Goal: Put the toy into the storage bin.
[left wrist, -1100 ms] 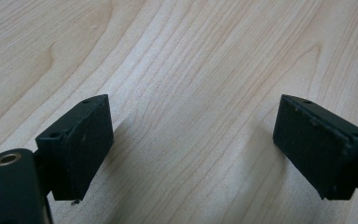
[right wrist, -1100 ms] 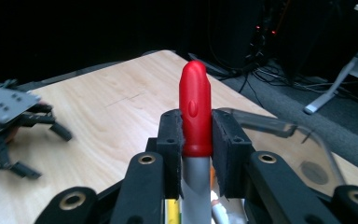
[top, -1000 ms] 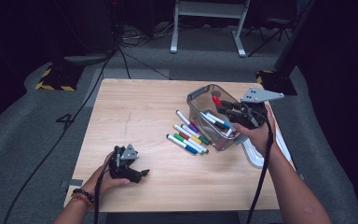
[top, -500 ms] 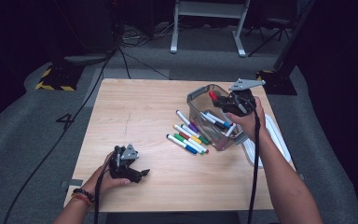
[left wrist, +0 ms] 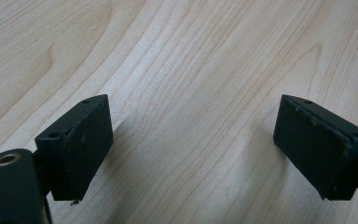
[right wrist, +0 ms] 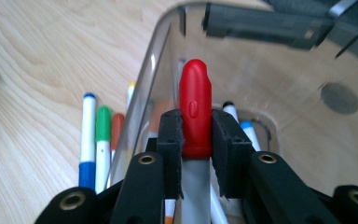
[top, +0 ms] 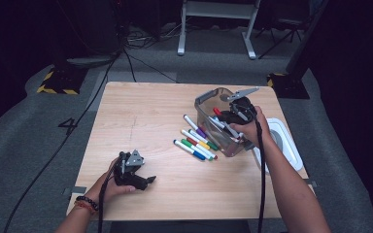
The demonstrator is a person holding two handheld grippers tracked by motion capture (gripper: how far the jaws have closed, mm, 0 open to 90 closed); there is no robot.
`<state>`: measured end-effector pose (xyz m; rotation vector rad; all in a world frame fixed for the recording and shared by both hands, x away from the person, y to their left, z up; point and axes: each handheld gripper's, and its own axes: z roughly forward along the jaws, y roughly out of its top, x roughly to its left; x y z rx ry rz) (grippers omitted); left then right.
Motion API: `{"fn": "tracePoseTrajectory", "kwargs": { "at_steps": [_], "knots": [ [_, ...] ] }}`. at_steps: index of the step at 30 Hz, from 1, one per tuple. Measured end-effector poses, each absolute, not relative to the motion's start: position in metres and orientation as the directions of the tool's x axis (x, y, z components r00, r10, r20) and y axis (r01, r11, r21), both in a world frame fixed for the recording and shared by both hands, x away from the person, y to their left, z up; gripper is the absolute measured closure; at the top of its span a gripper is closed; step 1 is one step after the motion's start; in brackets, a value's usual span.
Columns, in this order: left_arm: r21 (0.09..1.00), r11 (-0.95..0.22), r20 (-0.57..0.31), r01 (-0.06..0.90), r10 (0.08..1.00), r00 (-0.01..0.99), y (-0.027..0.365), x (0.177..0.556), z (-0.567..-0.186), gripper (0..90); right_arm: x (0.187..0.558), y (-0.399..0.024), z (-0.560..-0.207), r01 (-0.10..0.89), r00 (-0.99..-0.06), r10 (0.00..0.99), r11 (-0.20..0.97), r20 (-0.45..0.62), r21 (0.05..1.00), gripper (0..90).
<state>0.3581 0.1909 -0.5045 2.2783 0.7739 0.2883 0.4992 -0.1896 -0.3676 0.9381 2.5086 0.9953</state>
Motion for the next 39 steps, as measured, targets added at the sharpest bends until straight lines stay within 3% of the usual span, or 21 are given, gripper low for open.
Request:
{"fn": "tracePoseTrajectory", "kwargs": {
  "at_steps": [11,15,21,27,39],
  "knots": [
    [0.685,-0.575,-0.014,0.448,0.604,0.797,0.191,0.358,-0.504,12.3,0.505,-0.182,-0.383,0.534,-0.775,0.632,0.656,-0.002,0.533,74.0],
    [0.685,-0.575,-0.014,0.448,0.604,0.797,0.191,0.358,-0.504,12.3,0.505,-0.180,-0.383,0.544,-0.760,0.649,0.650,-0.015,0.530,67.8],
    [0.685,-0.575,-0.014,0.448,0.604,0.797,0.191,0.358,-0.504,12.3,0.501,-0.190,-0.373,0.517,-0.735,0.678,0.578,-0.019,0.631,62.1],
    [0.685,-0.574,-0.014,0.448,0.605,0.796,0.191,0.358,-0.505,12.3,0.479,-0.198,-0.349,0.396,-0.774,0.633,0.483,0.001,0.781,58.0],
    [0.685,-0.575,-0.014,0.448,0.604,0.797,0.191,0.358,-0.504,12.3,0.427,-0.188,-0.328,0.247,-0.838,0.544,0.445,-0.041,0.861,44.6]
  ]
}}
